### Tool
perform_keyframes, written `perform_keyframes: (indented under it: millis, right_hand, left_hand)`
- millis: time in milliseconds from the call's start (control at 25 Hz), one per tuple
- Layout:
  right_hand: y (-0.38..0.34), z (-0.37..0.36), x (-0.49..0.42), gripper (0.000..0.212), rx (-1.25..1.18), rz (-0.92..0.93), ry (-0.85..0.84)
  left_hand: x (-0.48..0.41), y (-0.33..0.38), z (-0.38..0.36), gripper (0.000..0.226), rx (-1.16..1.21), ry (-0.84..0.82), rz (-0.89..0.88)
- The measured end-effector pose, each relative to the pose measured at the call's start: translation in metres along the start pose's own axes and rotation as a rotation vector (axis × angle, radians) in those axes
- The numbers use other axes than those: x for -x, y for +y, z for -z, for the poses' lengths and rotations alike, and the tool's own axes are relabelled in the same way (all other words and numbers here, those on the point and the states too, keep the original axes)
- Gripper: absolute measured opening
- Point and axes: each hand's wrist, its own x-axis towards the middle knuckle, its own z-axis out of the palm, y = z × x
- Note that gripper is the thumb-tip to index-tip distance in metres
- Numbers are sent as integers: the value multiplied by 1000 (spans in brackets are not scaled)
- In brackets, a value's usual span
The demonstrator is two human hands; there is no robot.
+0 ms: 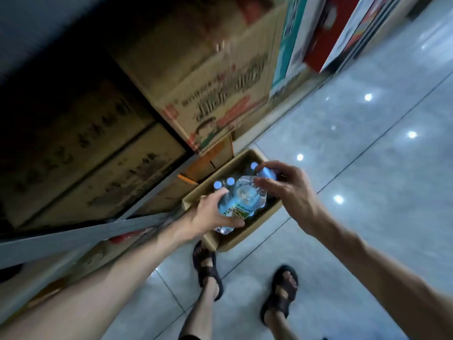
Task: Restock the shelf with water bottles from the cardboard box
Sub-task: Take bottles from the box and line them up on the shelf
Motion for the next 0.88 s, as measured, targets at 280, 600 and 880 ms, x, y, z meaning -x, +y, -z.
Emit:
perform_keyframes:
  millis: [280,600,880]
  right_hand:
    - [-275,43,129,33,190,264,-98]
    - [-447,32,222,27,122,164,-547]
    - [-511,-50,196,30,379,363,-579]
  left_hand:
    - [219,196,134,41,279,-255,-189]
    - [386,268,212,23,318,41,-357]
    - [395,222,266,73,487,292,-319]
